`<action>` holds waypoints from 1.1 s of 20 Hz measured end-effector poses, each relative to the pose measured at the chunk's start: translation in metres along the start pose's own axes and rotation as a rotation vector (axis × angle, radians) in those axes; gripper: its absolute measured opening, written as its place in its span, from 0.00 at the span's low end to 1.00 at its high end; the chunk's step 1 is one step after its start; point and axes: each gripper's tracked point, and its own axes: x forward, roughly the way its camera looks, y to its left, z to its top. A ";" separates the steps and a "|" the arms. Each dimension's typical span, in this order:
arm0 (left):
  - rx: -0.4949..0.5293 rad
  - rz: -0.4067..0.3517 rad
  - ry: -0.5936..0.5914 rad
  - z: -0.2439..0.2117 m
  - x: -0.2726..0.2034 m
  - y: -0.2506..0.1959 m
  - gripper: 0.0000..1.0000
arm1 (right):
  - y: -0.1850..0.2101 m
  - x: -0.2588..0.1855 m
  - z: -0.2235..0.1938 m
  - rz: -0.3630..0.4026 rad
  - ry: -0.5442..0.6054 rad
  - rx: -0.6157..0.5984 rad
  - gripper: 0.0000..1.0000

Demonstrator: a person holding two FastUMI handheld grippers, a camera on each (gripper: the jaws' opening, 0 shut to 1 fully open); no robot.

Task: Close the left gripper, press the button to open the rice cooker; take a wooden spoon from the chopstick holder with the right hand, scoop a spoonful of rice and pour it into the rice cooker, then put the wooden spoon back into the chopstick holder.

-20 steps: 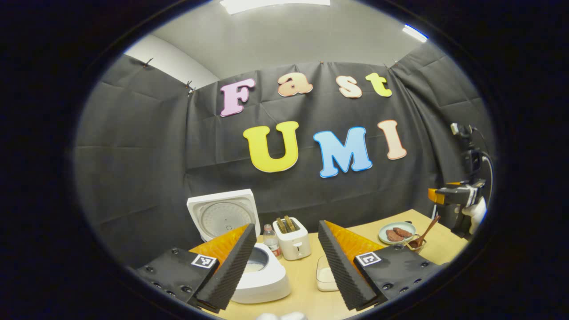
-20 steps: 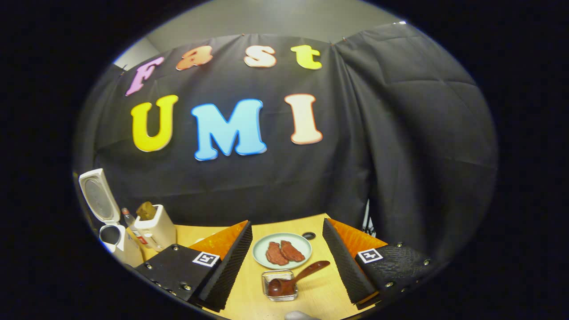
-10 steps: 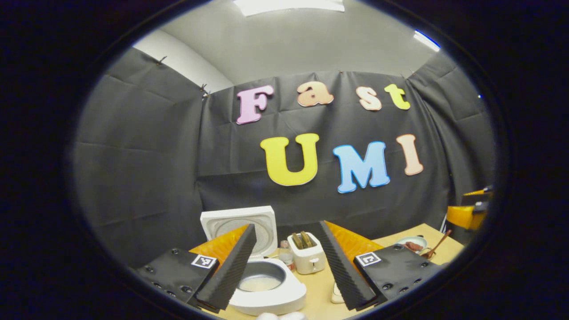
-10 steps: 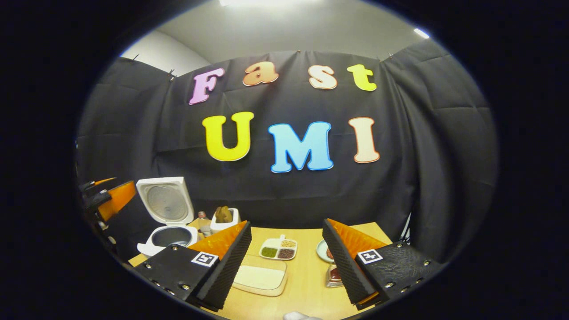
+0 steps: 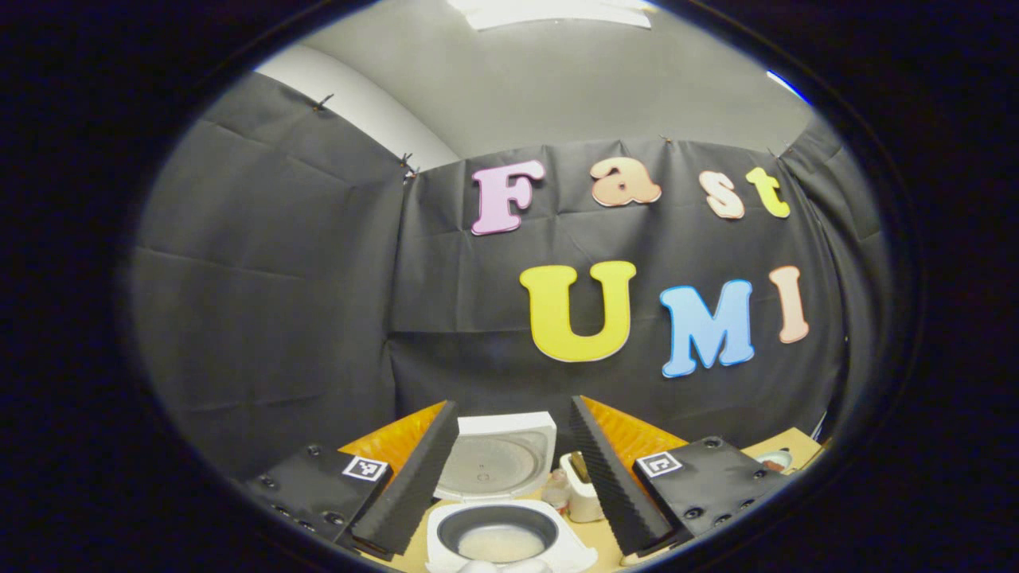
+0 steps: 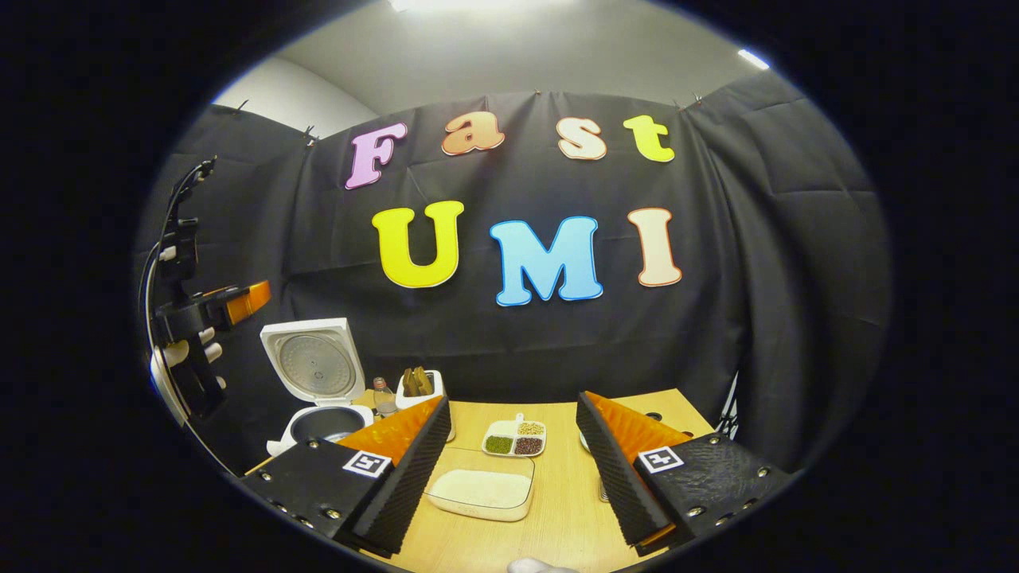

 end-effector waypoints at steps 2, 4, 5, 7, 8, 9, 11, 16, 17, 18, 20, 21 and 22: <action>0.006 0.030 -0.018 0.012 0.033 0.012 0.99 | 0.002 0.002 0.002 -0.004 0.000 -0.009 1.00; 0.019 0.049 -0.028 0.019 0.068 0.018 0.99 | 0.012 0.007 -0.002 0.013 0.018 -0.034 0.98; 0.026 0.055 -0.030 0.020 0.085 0.019 0.99 | 0.012 0.008 -0.002 0.015 0.019 -0.051 1.00; 0.038 0.065 -0.022 0.016 0.116 0.021 0.99 | 0.017 0.011 -0.001 0.017 0.016 -0.063 0.98; 0.027 0.061 -0.023 0.012 0.130 0.022 0.96 | 0.021 0.014 -0.002 0.019 0.022 -0.056 0.98; 0.018 0.061 -0.008 0.007 0.144 0.022 0.99 | 0.023 0.016 -0.004 0.021 0.024 -0.046 0.98; -0.002 0.052 0.016 -0.007 0.169 0.022 0.96 | 0.028 0.019 -0.005 0.032 0.032 -0.037 0.98; 0.021 0.068 0.094 -0.052 0.230 0.026 0.99 | 0.028 0.027 -0.013 0.031 0.063 -0.035 0.98; 0.031 0.076 0.120 -0.068 0.238 0.027 0.99 | 0.028 0.028 -0.015 0.031 0.070 -0.029 0.98; 0.036 0.086 0.147 -0.081 0.247 0.030 0.98 | 0.029 0.030 -0.017 0.034 0.081 -0.022 0.98; 0.024 0.089 0.208 -0.110 0.256 0.031 0.98 | 0.029 0.033 -0.019 0.038 0.093 -0.010 0.98; 0.021 0.101 0.237 -0.123 0.260 0.034 0.98 | 0.028 0.033 -0.020 0.039 0.096 -0.010 0.98; 0.021 0.096 0.274 -0.136 0.262 0.036 0.99 | 0.027 0.034 -0.021 0.036 0.101 -0.010 0.98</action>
